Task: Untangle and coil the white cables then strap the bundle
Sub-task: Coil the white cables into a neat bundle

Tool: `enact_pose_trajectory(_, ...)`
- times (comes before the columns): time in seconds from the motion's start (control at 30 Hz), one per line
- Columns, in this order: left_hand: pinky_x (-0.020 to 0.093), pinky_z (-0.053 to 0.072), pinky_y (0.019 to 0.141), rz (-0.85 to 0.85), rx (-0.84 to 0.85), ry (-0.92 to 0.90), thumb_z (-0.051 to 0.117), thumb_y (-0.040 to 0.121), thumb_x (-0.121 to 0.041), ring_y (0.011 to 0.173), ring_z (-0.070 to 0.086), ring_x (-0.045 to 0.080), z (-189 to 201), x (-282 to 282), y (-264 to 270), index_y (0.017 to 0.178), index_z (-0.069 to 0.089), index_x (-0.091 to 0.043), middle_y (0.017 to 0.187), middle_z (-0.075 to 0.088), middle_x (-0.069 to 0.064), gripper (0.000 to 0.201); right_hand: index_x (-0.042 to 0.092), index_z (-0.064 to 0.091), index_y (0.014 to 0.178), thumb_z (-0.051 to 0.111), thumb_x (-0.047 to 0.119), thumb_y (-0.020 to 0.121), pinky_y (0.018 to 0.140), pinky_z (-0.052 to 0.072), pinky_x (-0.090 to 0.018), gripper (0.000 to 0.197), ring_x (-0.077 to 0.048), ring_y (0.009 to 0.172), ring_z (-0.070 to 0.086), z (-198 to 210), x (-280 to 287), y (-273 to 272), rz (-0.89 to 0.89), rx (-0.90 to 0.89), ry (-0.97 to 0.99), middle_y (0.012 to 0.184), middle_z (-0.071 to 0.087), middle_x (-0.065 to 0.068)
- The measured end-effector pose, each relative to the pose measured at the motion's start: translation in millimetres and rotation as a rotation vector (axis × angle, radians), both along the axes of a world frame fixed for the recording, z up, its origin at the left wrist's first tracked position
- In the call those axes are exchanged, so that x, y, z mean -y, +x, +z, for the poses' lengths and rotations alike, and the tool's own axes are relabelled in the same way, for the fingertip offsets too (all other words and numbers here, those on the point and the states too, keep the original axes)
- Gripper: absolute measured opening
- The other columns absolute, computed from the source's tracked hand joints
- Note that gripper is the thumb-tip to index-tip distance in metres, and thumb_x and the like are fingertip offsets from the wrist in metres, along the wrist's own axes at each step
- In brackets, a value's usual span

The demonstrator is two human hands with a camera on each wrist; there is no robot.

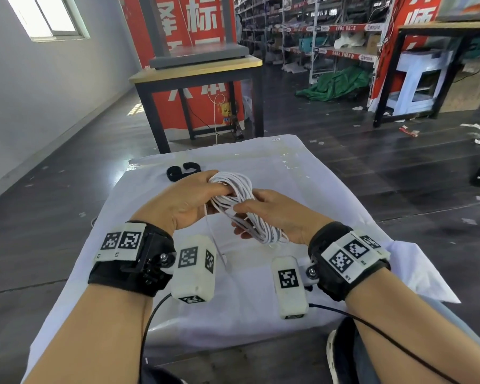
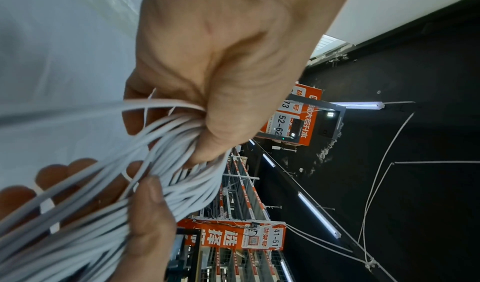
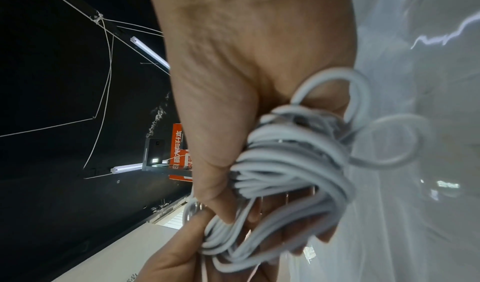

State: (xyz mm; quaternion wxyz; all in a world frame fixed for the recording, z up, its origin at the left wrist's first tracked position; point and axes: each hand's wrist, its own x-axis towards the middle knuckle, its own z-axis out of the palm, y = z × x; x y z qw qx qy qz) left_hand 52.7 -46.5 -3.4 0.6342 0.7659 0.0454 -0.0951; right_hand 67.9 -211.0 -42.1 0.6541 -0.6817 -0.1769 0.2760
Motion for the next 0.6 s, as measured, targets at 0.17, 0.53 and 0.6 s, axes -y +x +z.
enact_pose_trajectory(0.17,0.026,0.053,0.071,0.052,0.029,-0.120,0.053,0.092,0.000,0.072,0.062,0.017,1,3,-2,0.091,0.067,-0.006,0.081,0.068,0.009,0.015,0.018,0.070,0.105,0.060,0.035,0.091,0.102,0.045,-0.035,0.024,-0.016,0.101,0.066,-6,-2,6,-0.056,0.149,-0.148,0.104,0.073,0.000)
enact_pose_trajectory(0.53,0.026,0.047,0.060,0.325,0.154,-0.295,0.046,0.091,0.001,0.057,0.053,0.012,-4,19,4,0.087,0.062,-0.005,0.064,0.055,0.004,0.017,0.015,0.063,0.112,0.063,0.030,0.090,0.100,0.046,-0.035,0.027,-0.016,0.099,0.065,-4,-3,10,-0.085,0.178,-0.103,0.106,0.071,-0.002)
enact_pose_trajectory(0.6,0.025,0.042,0.060,0.305,0.225,-0.087,0.044,0.090,-0.001,0.063,0.048,0.012,-6,26,4,0.082,0.054,-0.012,0.072,0.053,0.003,0.017,0.014,0.061,0.113,0.069,0.033,0.085,0.090,0.046,-0.035,0.035,-0.016,0.093,0.063,-4,-2,12,-0.093,0.174,-0.064,0.102,0.068,-0.004)
